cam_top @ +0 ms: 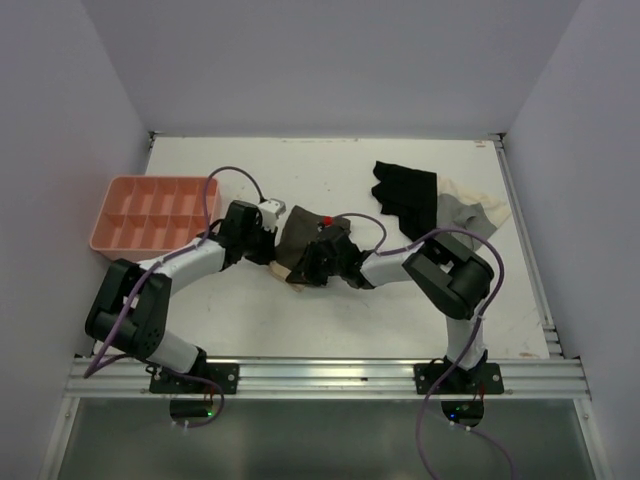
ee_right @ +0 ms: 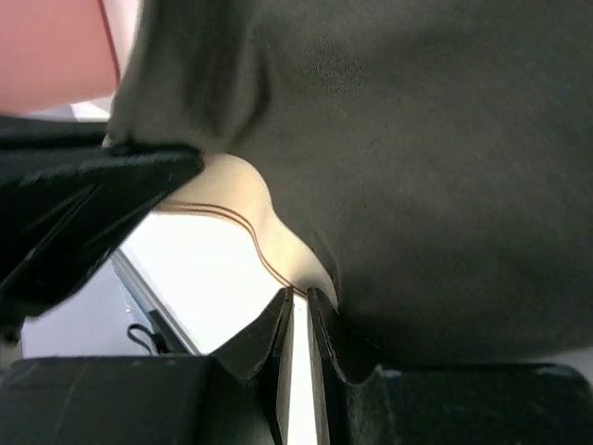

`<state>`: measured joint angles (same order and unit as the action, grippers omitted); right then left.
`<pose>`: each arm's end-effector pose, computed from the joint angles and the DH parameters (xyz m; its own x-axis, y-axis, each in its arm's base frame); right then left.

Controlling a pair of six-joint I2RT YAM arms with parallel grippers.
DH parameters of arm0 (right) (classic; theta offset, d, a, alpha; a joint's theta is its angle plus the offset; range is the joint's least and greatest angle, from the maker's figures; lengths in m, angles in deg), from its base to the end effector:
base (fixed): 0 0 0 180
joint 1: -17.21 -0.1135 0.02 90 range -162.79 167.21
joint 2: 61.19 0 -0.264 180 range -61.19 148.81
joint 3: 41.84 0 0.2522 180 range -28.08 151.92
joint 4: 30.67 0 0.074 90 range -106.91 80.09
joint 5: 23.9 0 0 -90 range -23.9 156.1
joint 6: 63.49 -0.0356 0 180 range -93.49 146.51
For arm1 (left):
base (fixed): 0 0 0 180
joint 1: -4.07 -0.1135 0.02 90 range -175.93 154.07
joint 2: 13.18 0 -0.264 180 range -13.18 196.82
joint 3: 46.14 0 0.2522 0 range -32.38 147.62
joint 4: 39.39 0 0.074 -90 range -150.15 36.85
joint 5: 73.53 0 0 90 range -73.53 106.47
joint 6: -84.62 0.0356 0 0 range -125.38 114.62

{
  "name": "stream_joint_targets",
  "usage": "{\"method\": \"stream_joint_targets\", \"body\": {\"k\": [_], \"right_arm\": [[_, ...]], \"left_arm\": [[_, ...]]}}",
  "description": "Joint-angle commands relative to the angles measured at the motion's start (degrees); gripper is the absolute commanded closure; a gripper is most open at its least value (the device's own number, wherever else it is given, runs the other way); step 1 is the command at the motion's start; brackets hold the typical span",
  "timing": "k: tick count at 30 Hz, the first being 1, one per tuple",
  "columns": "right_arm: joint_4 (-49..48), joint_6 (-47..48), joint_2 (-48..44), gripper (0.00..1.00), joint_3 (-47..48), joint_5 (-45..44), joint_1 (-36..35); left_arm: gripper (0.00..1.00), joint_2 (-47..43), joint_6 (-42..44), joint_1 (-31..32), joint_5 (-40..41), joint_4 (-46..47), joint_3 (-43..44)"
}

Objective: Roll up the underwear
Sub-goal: Fold the underwear

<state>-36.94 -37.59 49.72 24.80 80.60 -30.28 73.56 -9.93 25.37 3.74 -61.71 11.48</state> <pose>0.2504 0.2864 0.1173 -0.9436 0.2594 -0.2055 0.0043 0.6305 0.7762 0.2702 -0.1138 0.1693 -0.7645 0.2150 -0.6077 0.4230 0.8787 -0.2212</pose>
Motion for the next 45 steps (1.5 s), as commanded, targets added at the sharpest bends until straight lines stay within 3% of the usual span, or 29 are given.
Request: {"method": "stream_joint_targets", "body": {"k": [1,7,11,22,29,45], "right_arm": [[-4.0,-1.6,4.0,0.84,-1.3,-2.1,0.0],[-6.9,-2.9,5.5,0.85,-2.1,-1.8,-0.2],[-6.6,-2.4,2.9,0.85,-3.0,-2.3,-0.2],[1.5,0.0,-8.9,0.83,-3.8,-4.4,-0.2],[8.4,1.3,-16.7,0.83,-5.6,-10.8,0.2],[0.6,-1.3,-2.2,0.91,-4.2,-12.1,1.5]], "left_arm": [[1.0,-3.3,1.9,2.8,2.0,2.8,-0.4],[1.0,-5.3,3.0,7.2,0.3,4.3,-1.6],[1.0,-0.5,3.5,8.1,-0.4,4.1,-1.1],[1.0,13.3,3.4,8.1,-0.3,-3.3,7.7],[1.0,12.8,3.3,8.1,0.5,-3.3,7.4],[1.0,6.1,6.9,8.9,0.3,-2.6,5.3]]}}
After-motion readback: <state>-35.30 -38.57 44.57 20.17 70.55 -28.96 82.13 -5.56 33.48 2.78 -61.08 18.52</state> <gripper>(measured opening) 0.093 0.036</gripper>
